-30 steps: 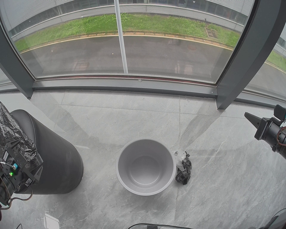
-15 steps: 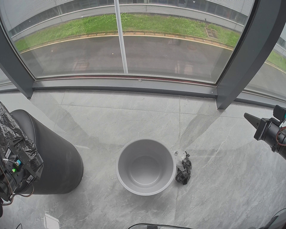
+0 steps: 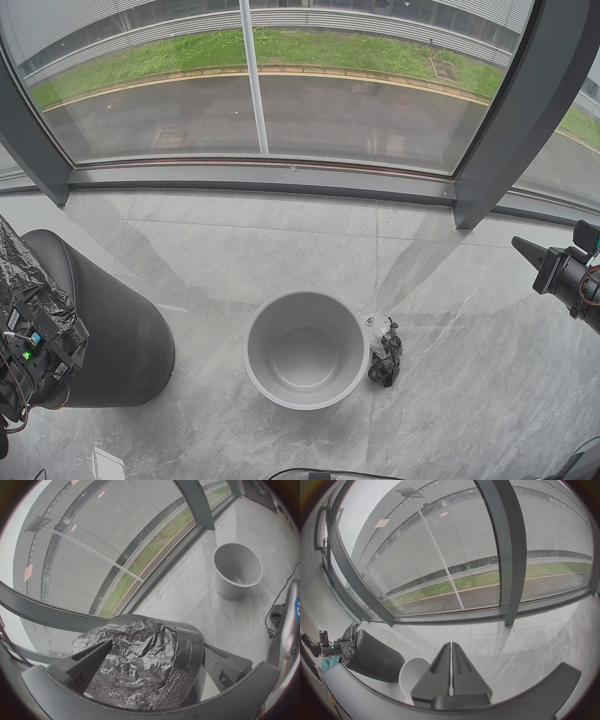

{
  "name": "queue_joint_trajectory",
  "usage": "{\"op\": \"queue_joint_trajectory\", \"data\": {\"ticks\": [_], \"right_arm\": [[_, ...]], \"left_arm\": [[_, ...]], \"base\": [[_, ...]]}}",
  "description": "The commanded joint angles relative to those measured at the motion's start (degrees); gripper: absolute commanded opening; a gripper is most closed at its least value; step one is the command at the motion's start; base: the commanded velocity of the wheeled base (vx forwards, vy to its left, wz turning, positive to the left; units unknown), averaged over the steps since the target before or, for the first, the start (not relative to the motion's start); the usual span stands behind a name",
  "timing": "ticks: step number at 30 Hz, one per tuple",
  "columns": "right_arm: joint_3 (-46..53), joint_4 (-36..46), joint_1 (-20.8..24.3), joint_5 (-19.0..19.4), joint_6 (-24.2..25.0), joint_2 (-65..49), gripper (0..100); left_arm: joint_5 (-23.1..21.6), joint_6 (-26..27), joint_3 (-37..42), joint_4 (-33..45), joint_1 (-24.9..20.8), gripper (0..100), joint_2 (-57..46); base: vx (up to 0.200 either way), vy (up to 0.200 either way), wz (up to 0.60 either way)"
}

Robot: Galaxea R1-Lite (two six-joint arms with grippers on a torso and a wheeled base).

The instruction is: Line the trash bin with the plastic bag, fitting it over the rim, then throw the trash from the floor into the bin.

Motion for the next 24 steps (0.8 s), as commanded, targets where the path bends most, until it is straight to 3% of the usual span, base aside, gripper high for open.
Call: {"op": "queue_joint_trajectory", "data": {"ticks": [1,2,3,20,22,24], "right_arm": [[0.00,-0.05,0.03,0.01,0.04,-0.10,0],[0.00,-0.05,0.03,0.01,-0.05,-0.10,0],[0.00,-0.05,0.03,0.01,-0.05,-0.10,0],[0.00,-0.05,0.03,0.01,-0.05,-0.71,0],[0.00,-0.05,0.03,0.01,-0.05,-0.71,0],[0.00,-0.05,-0.05,0.01,-0.05,-0.71,0]], "left_arm": [[0.02,-0.02,0.12,-0.14,0.08,100,-0.15],[0.02,-0.02,0.03,-0.14,0.08,100,-0.15],[0.02,-0.02,0.12,-0.32,0.08,0,-0.15],[-0.34,-1.96,0.82,-0.23,0.17,0,-1.03],[-0.51,-3.54,0.65,-0.23,0.08,0,-1.29],[-0.77,-13.38,-1.28,-0.23,-1.32,0,-1.91]], "base": [[0.000,0.000,0.00],[0.000,0.000,0.00],[0.000,0.000,0.00],[0.000,0.000,0.00],[0.000,0.000,0.00],[0.000,0.000,0.00]]}}
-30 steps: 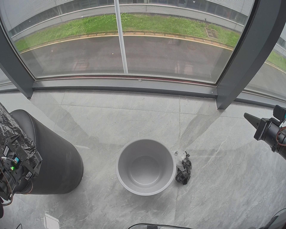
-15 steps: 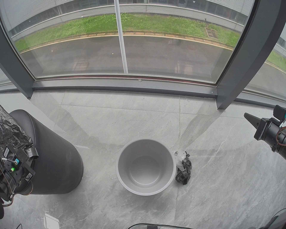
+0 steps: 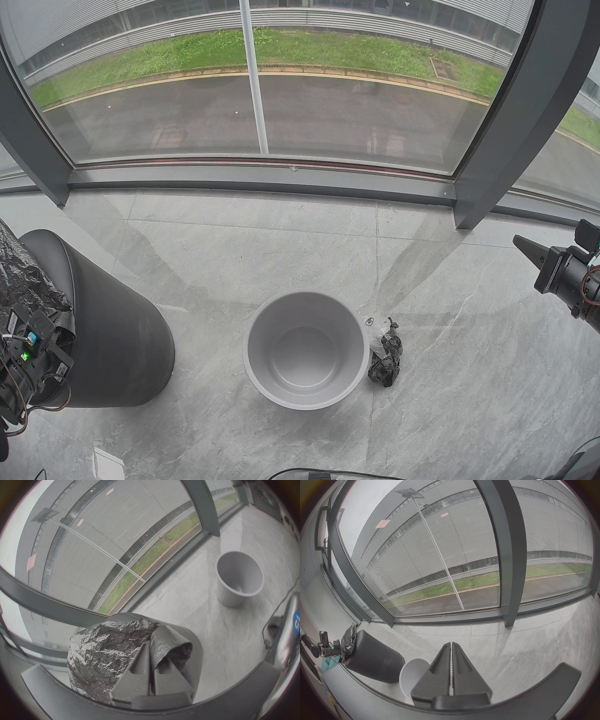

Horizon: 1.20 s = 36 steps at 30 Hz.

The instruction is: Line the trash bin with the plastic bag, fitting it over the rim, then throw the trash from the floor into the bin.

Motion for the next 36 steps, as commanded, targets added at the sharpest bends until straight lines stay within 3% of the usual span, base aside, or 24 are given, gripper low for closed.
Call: {"op": "queue_joint_trajectory", "data": {"ticks": [1,2,3,4,5,6,7,8,10,13,15,16,17,19,22,25,30,34,36], "right_arm": [[0.00,-0.02,-0.14,0.01,-0.01,-0.21,0],[-0.09,-0.02,-0.14,0.01,-0.01,-0.21,0],[0.00,-0.02,-0.05,0.01,-0.01,-0.12,0],[0.00,-0.02,-0.05,0.01,-0.01,-0.12,0],[0.00,-0.02,-0.05,0.01,-0.01,-0.12,0],[0.00,-0.02,0.03,0.01,-0.01,0.05,0],[0.09,-0.02,0.03,0.01,-0.01,0.14,0],[0.09,-0.02,0.03,0.01,-0.01,0.14,0],[0.17,-0.02,0.03,0.01,-0.01,0.23,0],[0.44,-0.02,0.03,0.01,-0.01,0.23,0],[0.79,-0.02,0.03,0.01,-0.10,0.05,0],[0.79,-0.02,0.03,0.01,-0.10,0.05,0],[0.96,-0.02,-0.05,0.01,-0.19,-0.12,0],[0.96,-0.02,-0.05,0.01,-0.19,-0.21,0],[1.40,-0.02,-0.05,0.01,-0.54,-0.48,0],[3.34,-0.02,-0.05,-0.34,-2.56,-0.39,0],[4.22,-0.02,0.65,-0.60,-5.90,-0.65,0],[1.49,0.07,6.10,-1.48,-6.08,1.81,0],[-0.35,0.07,10.23,-5.08,-6.43,3.74,0]], "left_arm": [[-0.40,-13.20,-3.03,-0.02,-2.13,0,-1.20],[-0.40,-15.57,-3.65,-0.02,-2.57,0,-1.20],[-0.40,-25.15,-6.20,-0.02,-4.50,0,-1.29],[-0.31,-30.87,-8.04,-0.02,-5.29,0,-1.20],[-0.31,-32.71,-8.75,-0.02,-5.56,0,-1.20],[-0.31,-42.82,-12.61,-0.02,-5.91,0,-1.12],[-0.22,-49.67,-15.25,0.15,-5.73,0,-1.03],[-0.22,-51.78,-16.13,0.24,-5.73,0,-1.03],[0.04,-72.96,-22.81,3.32,-5.47,0,-0.68],[-1.81,-93.71,-28.79,14.13,-5.82,0,-0.06],[-8.92,-104.43,-32.21,21.33,-6.08,0,0.55],[-8.92,-104.43,-32.21,21.33,-6.08,0,0.55],[-19.65,-112.60,-34.32,23.62,-5.47,0,0.29],[-30.37,-119.46,-35.11,22.39,-3.71,0,-0.24],[-42.85,-125.00,-34.50,17.56,-1.60,0,-0.41],[-49.62,-125.96,-32.39,13.78,-2.13,0,-0.32],[-51.29,-125.44,-31.25,12.11,-8.81,0,-0.76],[-51.73,-124.47,-31.69,7.71,-15.75,0,-0.32],[-51.73,-124.38,-31.69,5.60,-19.27,0,-0.06]], "base": [[0.000,0.000,0.00],[0.000,0.000,0.00],[0.000,0.000,0.00],[0.000,0.000,0.00],[0.000,0.000,0.00],[0.000,0.000,0.00],[0.000,0.000,0.00],[0.000,0.000,0.00],[0.000,0.000,0.00],[0.000,0.000,0.00],[0.000,0.000,0.00],[0.000,0.000,0.00],[0.000,0.000,0.00],[0.000,0.000,0.00],[0.000,0.000,0.00],[0.000,0.000,0.00],[0.000,0.000,0.00],[0.000,0.000,0.00],[0.000,0.000,0.00]]}}
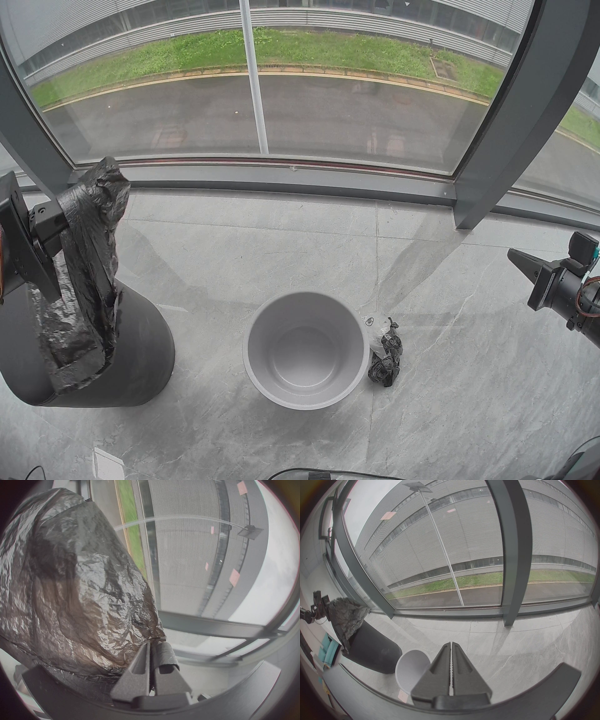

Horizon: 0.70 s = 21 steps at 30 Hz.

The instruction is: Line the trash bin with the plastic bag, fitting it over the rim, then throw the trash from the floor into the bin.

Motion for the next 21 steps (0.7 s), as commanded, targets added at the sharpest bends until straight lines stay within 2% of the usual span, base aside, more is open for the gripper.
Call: {"op": "queue_joint_trajectory", "data": {"ticks": [1,2,4,8,12,13,15,16,17,19,21], "right_arm": [[-2.59,0.07,8.15,-4.01,-1.98,3.66,0],[-3.55,-0.02,13.68,-9.46,-3.56,6.21,0],[-4.61,-0.02,18.96,-13.68,-5.76,8.84,0],[-7.60,-1.69,26.43,-16.05,-6.20,13.24,0],[-10.14,-3.89,29.33,-18.16,-6.20,17.02,0],[-11.81,-5.29,32.23,-21.15,-6.02,20.27,0],[-12.60,-6.17,33.72,-22.64,-5.93,21.94,0],[-13.66,-8.11,35.92,-25.10,-5.93,25.37,0],[-13.66,-8.11,35.92,-25.10,-5.93,25.37,0],[-15.68,-11.53,38.38,-28.62,-6.46,30.46,0],[-16.30,-11.97,38.64,-29.06,-6.46,31.52,0]], "left_arm": [[-2.14,-1.10,-2.88,-4.38,-9.98,0,0.35],[-2.05,-1.10,-2.70,-6.49,-12.53,0,0.62],[-2.05,-0.66,-2.70,-8.43,-13.84,0,1.94],[-2.05,-0.39,-3.76,-10.18,-15.60,0,4.31],[-1.78,-0.39,-4.64,-11.24,-16.04,0,5.28],[-1.70,-0.39,-5.34,-12.12,-16.75,0,5.98],[-1.61,-0.39,-5.78,-12.64,-17.27,0,6.42],[-1.08,-0.39,-6.57,-13.52,-17.71,0,7.47],[-1.08,-0.39,-6.57,-13.52,-17.71,0,7.47],[-0.73,-0.39,-7.63,-13.79,-18.59,0,8.53],[-0.73,-0.39,-7.89,-13.79,-18.85,0,8.79]], "base": [[0.000,0.000,0.00],[0.000,0.000,0.00],[0.000,0.000,0.00],[0.000,0.000,0.00],[0.000,0.000,0.00],[0.000,0.000,0.00],[0.000,0.000,0.00],[0.000,0.000,0.00],[0.000,0.000,0.00],[0.000,0.000,0.00],[0.000,0.000,0.00]]}}
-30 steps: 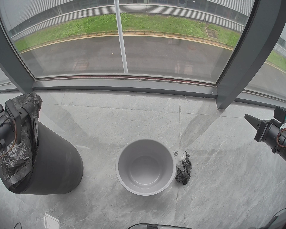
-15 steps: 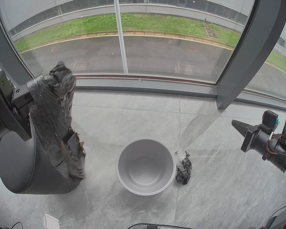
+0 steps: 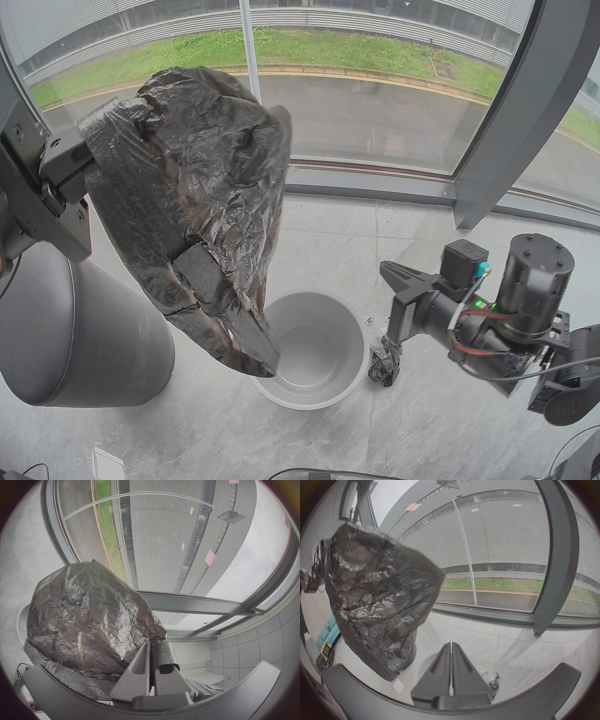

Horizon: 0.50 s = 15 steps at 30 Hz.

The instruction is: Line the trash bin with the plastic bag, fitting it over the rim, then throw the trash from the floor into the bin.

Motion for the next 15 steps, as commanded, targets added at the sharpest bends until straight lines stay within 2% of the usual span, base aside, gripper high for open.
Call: {"op": "queue_joint_trajectory", "data": {"ticks": [1,5,7,8,11,15], "right_arm": [[-5.46,-3.19,5.56,-3.90,-0.47,12.25,0],[-8.45,-2.48,9.61,-4.08,-0.64,14.71,0],[-8.71,-2.40,10.22,-3.99,-0.64,14.98,0],[-9.33,-2.48,12.51,-4.16,-0.99,16.03,0],[-9.33,-2.48,15.50,-5.22,-0.99,16.74,0],[-9.24,-2.48,16.11,-6.36,-1.08,16.91,0]], "left_arm": [[0.45,0.03,-2.58,-1.01,-2.43,0,3.76],[0.45,0.12,-3.11,-1.10,-3.49,0,4.20],[0.45,0.03,-3.37,-1.10,-3.49,0,4.38],[0.45,0.03,-4.07,-1.01,-3.40,0,5.08],[0.54,0.03,-4.86,-1.01,-3.40,0,5.34],[0.63,0.12,-5.48,-0.92,-3.40,0,5.52]], "base": [[0.000,0.000,0.00],[0.000,0.000,0.00],[0.000,0.000,0.00],[0.000,0.000,0.00],[0.000,0.000,0.00],[0.000,0.000,0.00]]}}
